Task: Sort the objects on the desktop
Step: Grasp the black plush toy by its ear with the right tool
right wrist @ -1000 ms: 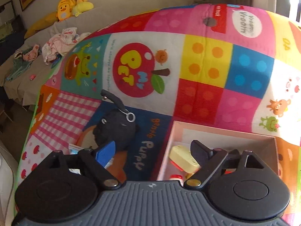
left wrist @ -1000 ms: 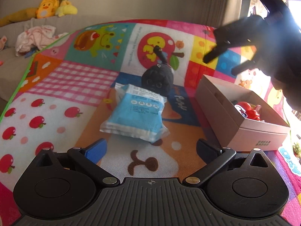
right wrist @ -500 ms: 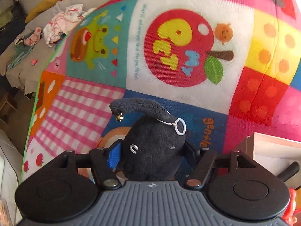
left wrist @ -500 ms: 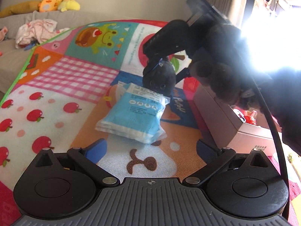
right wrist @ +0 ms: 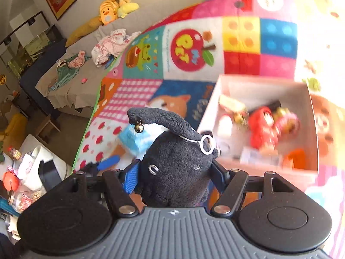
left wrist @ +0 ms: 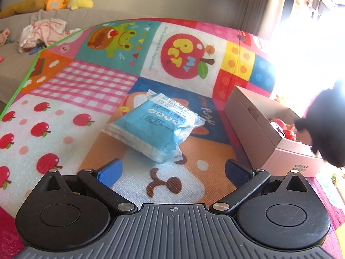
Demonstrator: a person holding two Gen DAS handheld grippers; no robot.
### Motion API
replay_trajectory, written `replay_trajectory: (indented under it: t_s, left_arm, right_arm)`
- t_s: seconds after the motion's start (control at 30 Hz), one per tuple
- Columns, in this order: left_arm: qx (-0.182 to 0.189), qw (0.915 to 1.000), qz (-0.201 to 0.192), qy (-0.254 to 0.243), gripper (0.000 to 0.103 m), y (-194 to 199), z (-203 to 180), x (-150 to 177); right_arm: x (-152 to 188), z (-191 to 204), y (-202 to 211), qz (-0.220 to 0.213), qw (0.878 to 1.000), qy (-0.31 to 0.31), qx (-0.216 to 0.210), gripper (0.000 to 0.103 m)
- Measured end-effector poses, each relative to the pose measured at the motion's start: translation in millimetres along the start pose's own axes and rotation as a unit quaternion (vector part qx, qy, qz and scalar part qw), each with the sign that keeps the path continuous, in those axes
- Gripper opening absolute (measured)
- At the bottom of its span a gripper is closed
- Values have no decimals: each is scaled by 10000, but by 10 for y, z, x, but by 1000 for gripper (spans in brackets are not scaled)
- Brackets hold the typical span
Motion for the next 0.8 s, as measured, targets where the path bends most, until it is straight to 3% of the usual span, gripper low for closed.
replay_trajectory:
  t_s: [0.13, 0.23, 0.27, 0.37, 0.47, 0.63, 0.8]
  left_arm:
    - [-131, 9998, 65, -118, 103, -25, -20, 7]
    - [-287, 9986, -41, -443, 103, 4, -105, -13]
    - [-281, 9980, -105, -552, 103, 23, -150, -28]
    - [-75, 9968, -128, -780, 103, 45, -335, -122]
    - [143, 9955, -230, -908, 103, 29, -549, -301]
    - [564, 9907, -318, -1200, 103, -8, -950, -491]
    - [1059, 9817, -274, -1559, 103, 26, -1326, -407]
  right_arm:
    - [525, -406, 55, 229, 9977, -636, 74, 69]
    - [734, -661, 108, -110, 9949, -659, 754, 75]
    - [762, -729, 154, -295, 9932, -651, 923, 85]
    - [798, -903, 323, -870, 9864, -767, 1166, 90]
    - [837, -1009, 445, -1376, 9775, -802, 1386, 103]
    - [977, -1118, 484, -1746, 9696, -707, 1560, 103]
    - [1073, -1152, 460, -2018, 9672, -838, 1298, 103]
Point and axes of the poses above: each gripper's, at about its wrist camera, not at the fingertips, and y roughly against the way its jaws point, z to its left, x to its underside, the point moved 6 cm from there along -y, roughly the way its jaws point, and after that the axes turned 7 degrees about -z, right-handed, at the moved point
